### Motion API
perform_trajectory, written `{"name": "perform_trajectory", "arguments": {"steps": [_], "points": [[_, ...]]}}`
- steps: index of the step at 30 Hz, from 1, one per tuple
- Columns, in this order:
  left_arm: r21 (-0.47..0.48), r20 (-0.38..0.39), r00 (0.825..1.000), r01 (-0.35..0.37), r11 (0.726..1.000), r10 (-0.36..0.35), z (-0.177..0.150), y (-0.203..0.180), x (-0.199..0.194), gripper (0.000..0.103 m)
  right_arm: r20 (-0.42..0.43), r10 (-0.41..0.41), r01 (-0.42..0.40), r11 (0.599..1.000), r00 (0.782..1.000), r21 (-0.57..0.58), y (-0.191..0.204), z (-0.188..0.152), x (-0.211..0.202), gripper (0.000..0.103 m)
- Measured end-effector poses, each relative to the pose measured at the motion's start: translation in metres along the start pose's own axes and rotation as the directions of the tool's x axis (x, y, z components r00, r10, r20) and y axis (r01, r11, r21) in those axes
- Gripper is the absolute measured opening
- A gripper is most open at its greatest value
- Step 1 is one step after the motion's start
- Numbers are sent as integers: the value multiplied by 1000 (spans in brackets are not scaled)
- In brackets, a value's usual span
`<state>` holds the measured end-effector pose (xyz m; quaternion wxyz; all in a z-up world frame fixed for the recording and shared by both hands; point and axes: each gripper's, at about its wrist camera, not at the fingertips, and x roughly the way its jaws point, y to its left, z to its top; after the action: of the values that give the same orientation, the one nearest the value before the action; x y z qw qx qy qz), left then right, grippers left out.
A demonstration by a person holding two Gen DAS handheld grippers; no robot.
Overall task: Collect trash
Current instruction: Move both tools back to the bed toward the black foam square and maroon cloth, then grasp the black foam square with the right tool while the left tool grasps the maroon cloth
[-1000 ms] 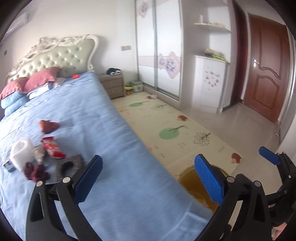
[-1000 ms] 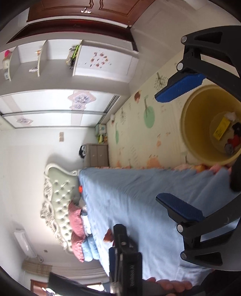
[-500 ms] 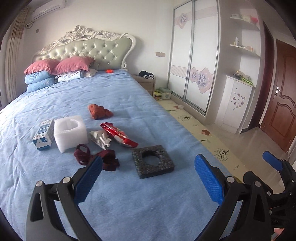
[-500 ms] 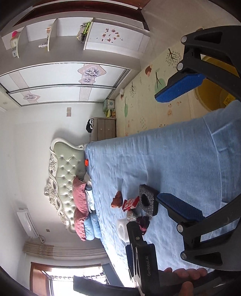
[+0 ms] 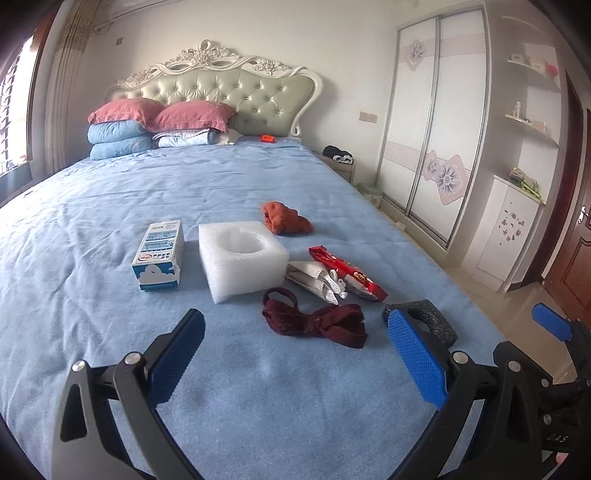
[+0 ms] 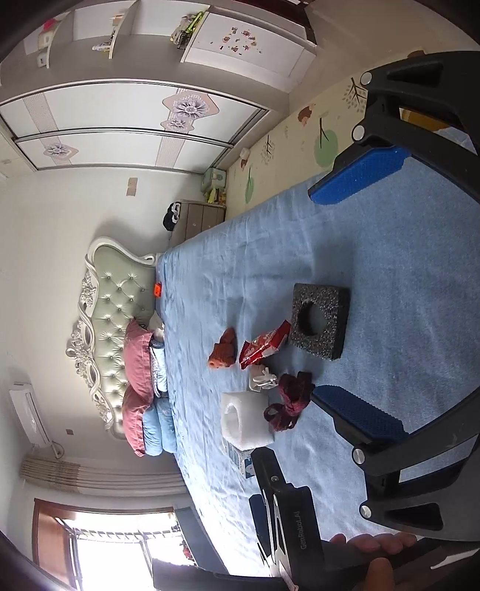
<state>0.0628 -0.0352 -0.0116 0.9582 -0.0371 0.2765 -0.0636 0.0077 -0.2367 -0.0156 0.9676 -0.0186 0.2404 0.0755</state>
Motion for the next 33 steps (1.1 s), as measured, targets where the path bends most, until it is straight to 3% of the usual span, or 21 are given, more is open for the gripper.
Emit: {"name": "perform_trajectory", "arguments": {"steps": [9, 17, 19, 20, 21, 23, 28, 33], "points": [[55, -107, 994, 10, 998, -4, -6, 1, 45, 99, -188, 20, -17, 1000, 982, 17, 18, -4, 59, 95], [32, -96, 995, 25, 999, -21, 3, 6, 47, 99, -329, -43, 20, 997, 943, -74, 30, 1, 105, 95], [20, -109, 994, 28, 999, -25, 4, 8, 49, 99, -366, -36, 16, 998, 930, -57, 27, 0, 115, 93], [17, -117, 993, 24, 1000, -22, 3, 8, 51, 99, -375, -13, 0, 999, 927, -34, 25, -1, 117, 86], [16, -125, 992, 17, 1000, -15, 3, 7, 52, 99, -375, 16, -21, 1000, 927, -8, 23, 0, 117, 76], [21, -137, 991, 6, 1000, -3, 3, 4, 55, 99, -356, 44, -34, 999, 933, 34, 16, 0, 111, 66], [18, -150, 989, 7, 1000, -4, 6, -9, 62, 99, -297, 101, -77, 993, 949, 91, 2, -2, 90, 64], [10, -195, 980, 34, 999, -31, 11, -24, 84, 99, -262, 106, -88, 993, 959, 80, -3, 2, 77, 65]]}}
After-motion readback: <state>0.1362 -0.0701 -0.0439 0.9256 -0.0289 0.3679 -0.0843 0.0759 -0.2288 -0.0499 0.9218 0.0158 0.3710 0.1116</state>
